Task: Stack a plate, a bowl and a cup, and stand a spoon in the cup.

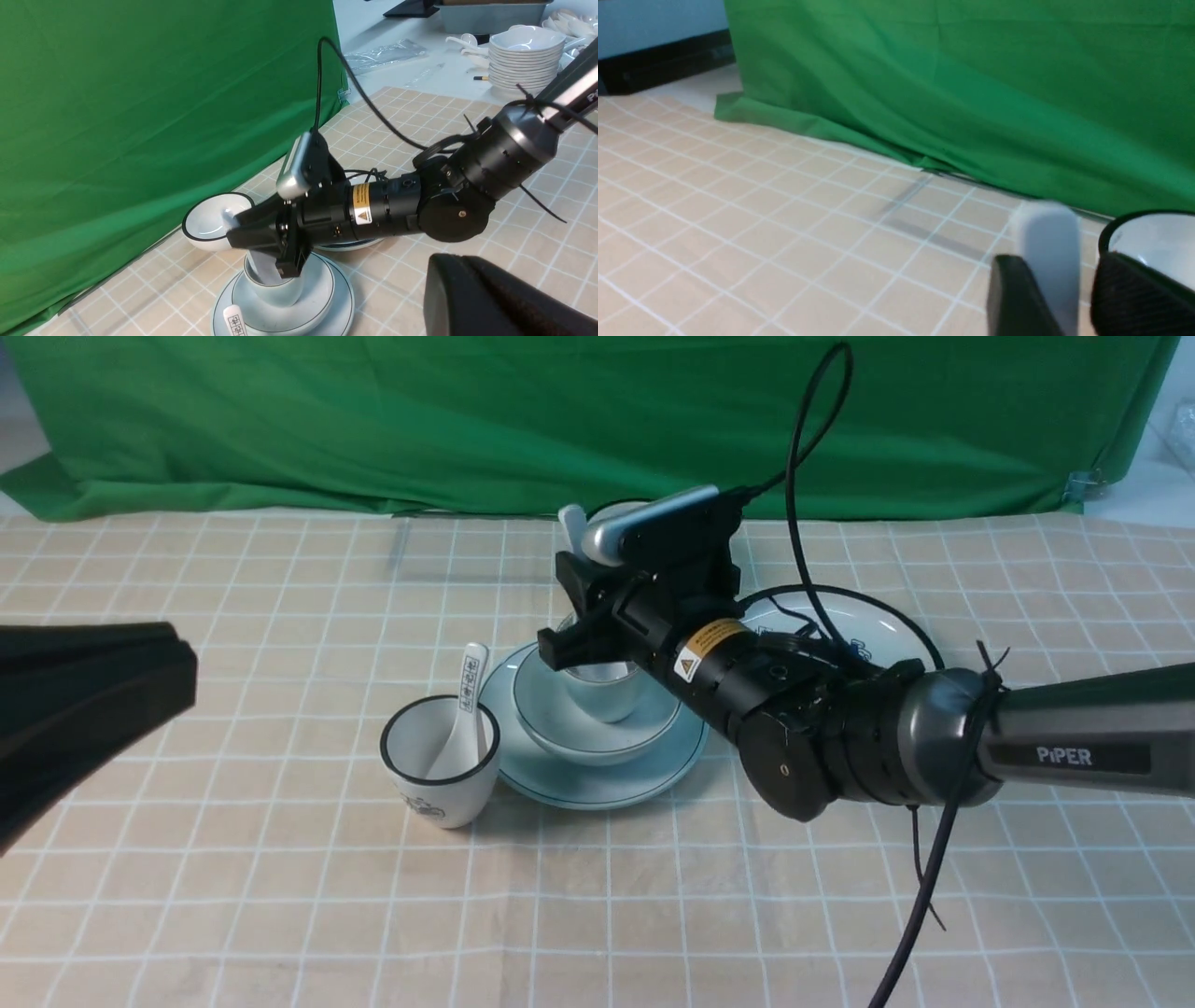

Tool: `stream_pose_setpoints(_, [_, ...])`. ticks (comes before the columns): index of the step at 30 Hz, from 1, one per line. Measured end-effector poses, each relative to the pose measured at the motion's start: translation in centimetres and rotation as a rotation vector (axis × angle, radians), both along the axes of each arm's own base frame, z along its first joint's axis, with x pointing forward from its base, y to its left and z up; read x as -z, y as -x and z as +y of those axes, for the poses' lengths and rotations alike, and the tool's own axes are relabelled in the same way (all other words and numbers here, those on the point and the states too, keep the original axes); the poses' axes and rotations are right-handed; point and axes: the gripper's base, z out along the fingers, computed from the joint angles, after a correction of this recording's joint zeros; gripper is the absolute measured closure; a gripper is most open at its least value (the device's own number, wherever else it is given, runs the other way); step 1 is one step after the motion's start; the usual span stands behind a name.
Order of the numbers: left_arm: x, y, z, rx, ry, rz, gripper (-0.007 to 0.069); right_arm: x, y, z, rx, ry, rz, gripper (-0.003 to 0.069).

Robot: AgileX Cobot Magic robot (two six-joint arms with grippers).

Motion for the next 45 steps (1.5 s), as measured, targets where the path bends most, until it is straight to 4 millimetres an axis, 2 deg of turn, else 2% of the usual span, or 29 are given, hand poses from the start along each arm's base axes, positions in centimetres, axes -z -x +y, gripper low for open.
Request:
stream_pose_setpoints(2, [0.0, 0.0, 0.0, 0.0, 0.0, 0.0, 0.0624, 0.3, 0.0, 0.0, -0.002, 0.013, 0.003, 0.0314])
stream_pose_setpoints(7, [0.0, 0.0, 0.0, 0.001, -0.004, -0.004, 0.0624, -0.5, 0.0, 0.0, 0.0, -0.01, -0.032, 0.0289])
stream_pose_setpoints(9, [-0.1, 0.0, 0.0, -0.003, -0.003, -0.014, 0.0624, -1.8, 0.5, -0.1, -0.004, -0.021, -0.046, 0.0288])
stream_pose_setpoints(11, [-0.1, 0.1, 0.3, -0.011, 0.001, -0.041, 0.0624, -4.9, 2.0, -0.5, -0.021, -0.026, -0.06, 0.0294])
stream_pose_setpoints(13, [0.1, 0.4, 0.5, -0.02, 0.019, -0.07, 0.0624, -7.4, 3.8, -1.0, -0.042, -0.005, -0.053, 0.0326])
stream_pose_setpoints(14, [0.5, 0.4, 0.6, -0.022, 0.022, -0.073, 0.0624, -8.0, 4.3, -1.1, -0.048, 0.006, -0.052, 0.0338])
stream_pose_setpoints(15, [1.7, 0.7, 0.9, -0.034, 0.049, -0.102, 0.0624, -10.2, 6.9, -2.1, -0.082, 0.073, -0.009, 0.0426])
stream_pose_setpoints(16, [2.4, 0.9, 1.1, -0.04, 0.065, -0.118, 0.0624, -10.8, 8.2, -2.6, -0.098, 0.105, 0.014, 0.0468])
stream_pose_setpoints(17, [2.8, 0.8, 1.1, -0.044, 0.069, -0.121, 0.0624, -11.2, 8.4, -2.8, -0.099, 0.107, 0.014, 0.0479])
stream_pose_setpoints(18, [4.0, 0.9, 1.2, -0.054, 0.093, -0.141, 0.0624, -11.9, 10.5, -4.0, -0.119, 0.149, 0.064, 0.0552])
stream_pose_setpoints(19, [5.1, 0.9, 1.3, -0.067, 0.125, -0.159, 0.0624, -12.7, 12.2, -5.2, -0.127, 0.169, 0.099, 0.0595])
stream_pose_setpoints(20, [5.6, 0.8, 1.3, -0.069, 0.123, -0.153, 0.0624, -12.6, 12.5, -5.5, -0.129, 0.179, 0.118, 0.0604])
stream_pose_setpoints(21, [6.9, 0.7, 1.4, -0.082, 0.145, -0.17, 0.0624, -12.5, 14.5, -7.0, -0.131, 0.201, 0.189, 0.0622])
stream_pose_setpoints(22, [7.3, 0.7, 1.4, -0.086, 0.149, -0.172, 0.0624, -12.2, 14.6, -7.1, -0.132, 0.209, 0.206, 0.0623])
stream_pose_setpoints(25, [10.5, 0.2, 1.3, -0.107, 0.142, -0.155, 0.0624, -11.6, 17.9, -9.9, -0.123, 0.255, 0.361, 0.0615])
stream_pose_setpoints(27, [11.6, 0.1, 1.3, -0.11, 0.127, -0.131, 0.0624, -11.3, 18.7, -10.7, -0.122, 0.27, 0.394, 0.0609])
stream_pose_setpoints(29, [13.9, 0.0, 1.2, -0.112, 0.088, -0.084, 0.0624, -11.6, 19.9, -11.7, -0.122, 0.279, 0.413, 0.0603])
stream_pose_setpoints(30, [14.9, 0.0, 1.2, -0.112, 0.07, -0.061, 0.0624, -11.6, 20.2, -11.9, -0.122, 0.279, 0.413, 0.0602])
stream_pose_setpoints(31, [14.9, 0.0, 1.2, -0.112, 0.07, -0.061, 0.0624, -11.7, 20.2, -11.9, -0.123, 0.278, 0.412, 0.0602])
stream_pose_setpoints(33, [17.7, 0.1, 1.3, -0.113, 0.018, 0.002, 0.0624, -12.0, 20.5, -12.2, -0.122, 0.269, 0.404, 0.0595])
stream_pose_setpoints(35, [19.4, 0.2, 1.4, -0.113, -0.014, 0.042, 0.0624, -11.9, 20.6, -12.3, -0.122, 0.27, 0.405, 0.0587])
stream_pose_setpoints(41, [21.3, 0.8, 1.5, -0.085, -0.11, 0.151, 0.0624, -12.5, 20.8, -12.9, -0.117, 0.289, 0.359, 0.0587])
stream_pose_setpoints(42, [21.6, 0.9, 1.5, -0.077, -0.139, 0.172, 0.0624, -13.1, 21.0, -14.0, -0.082, 0.273, 0.343, 0.061])
stream_pose_setpoints(43, [21.7, 0.9, 1.5, -0.076, -0.141, 0.174, 0.0624, -13.1, 21.0, -14.2, -0.076, 0.274, 0.339, 0.0614])
stream_pose_setpoints(45, [21.8, 1.0, 1.5, -0.072, -0.156, 0.178, 0.0623, -13.1, 21.5, -16.5, 0.001, 0.257, 0.319, 0.0638])
